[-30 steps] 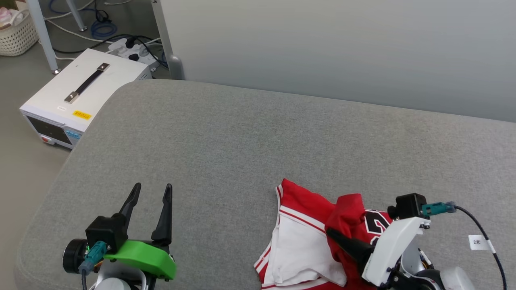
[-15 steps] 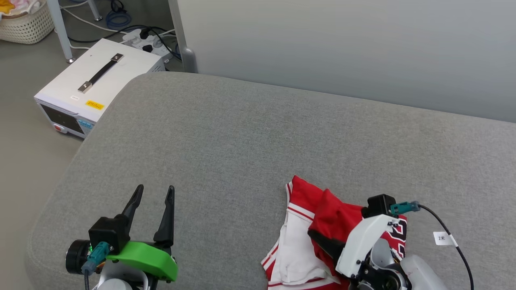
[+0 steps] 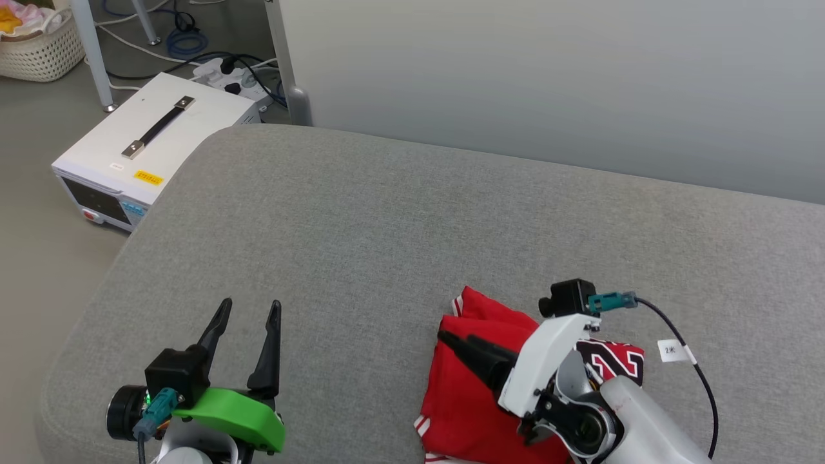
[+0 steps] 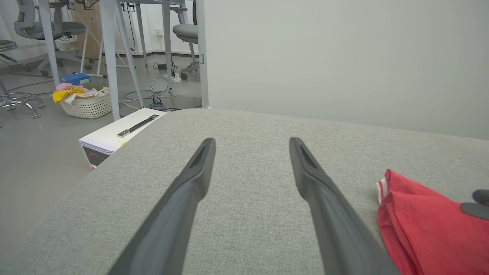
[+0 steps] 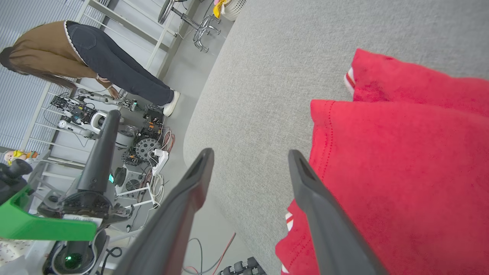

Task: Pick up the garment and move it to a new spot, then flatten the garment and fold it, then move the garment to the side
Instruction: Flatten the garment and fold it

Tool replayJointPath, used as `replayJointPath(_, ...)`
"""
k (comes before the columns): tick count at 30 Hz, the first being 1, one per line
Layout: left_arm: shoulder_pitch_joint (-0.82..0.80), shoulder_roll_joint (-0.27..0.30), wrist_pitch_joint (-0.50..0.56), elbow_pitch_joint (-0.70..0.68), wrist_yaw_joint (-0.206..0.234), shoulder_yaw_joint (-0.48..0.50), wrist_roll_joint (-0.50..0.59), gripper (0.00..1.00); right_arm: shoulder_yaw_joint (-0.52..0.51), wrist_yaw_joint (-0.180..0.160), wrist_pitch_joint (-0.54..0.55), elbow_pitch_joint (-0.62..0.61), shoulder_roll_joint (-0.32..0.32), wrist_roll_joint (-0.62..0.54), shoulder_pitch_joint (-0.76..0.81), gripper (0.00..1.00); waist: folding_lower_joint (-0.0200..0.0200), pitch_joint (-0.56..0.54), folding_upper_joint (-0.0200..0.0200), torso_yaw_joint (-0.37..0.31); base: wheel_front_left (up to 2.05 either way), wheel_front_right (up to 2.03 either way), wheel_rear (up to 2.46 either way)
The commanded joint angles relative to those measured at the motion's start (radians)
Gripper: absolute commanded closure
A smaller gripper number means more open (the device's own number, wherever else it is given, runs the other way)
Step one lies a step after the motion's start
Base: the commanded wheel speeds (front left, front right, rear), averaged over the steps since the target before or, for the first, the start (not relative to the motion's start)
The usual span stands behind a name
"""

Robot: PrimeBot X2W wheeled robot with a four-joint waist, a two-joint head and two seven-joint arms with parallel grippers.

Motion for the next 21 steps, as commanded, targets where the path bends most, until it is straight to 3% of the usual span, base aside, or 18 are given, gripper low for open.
replayJointPath(1,0.002,-0.007,-0.006,-0.004,-0.005,0.000,0.010,0.00,-0.004,0.000,-0.012,-0.003,-0.004,-0.025,-0.025,0.00,0.0000,-0.005,0.0000,-0.008,0.00,0.00,0.00)
replayJointPath(5,0.009,-0.015,-0.006,-0.020,-0.008,0.002,-0.001,0.00,-0.035,0.000,-0.060,-0.034,-0.033,-0.223,-0.061,0.00,0.0000,-0.009,0.0000,-0.028,0.00,0.00,0.00)
replayJointPath(10,0.013,-0.029,-0.006,-0.042,-0.012,0.000,-0.011,0.00,-0.097,0.000,-0.146,-0.122,-0.146,-0.462,-0.058,0.00,0.0000,-0.011,0.0000,-0.058,0.00,0.00,0.00)
replayJointPath(16,0.012,-0.046,-0.006,-0.070,-0.016,-0.002,-0.020,0.00,-0.201,0.000,-0.244,-0.248,-0.259,-0.626,-0.005,0.00,0.0000,-0.004,0.0000,-0.096,0.00,0.00,0.00)
replayJointPath(21,0.013,-0.061,-0.006,-0.092,-0.019,-0.005,-0.030,0.00,-0.323,0.000,-0.326,-0.343,-0.303,-0.711,0.086,0.00,0.0000,0.005,0.0000,-0.121,0.00,0.00,0.00)
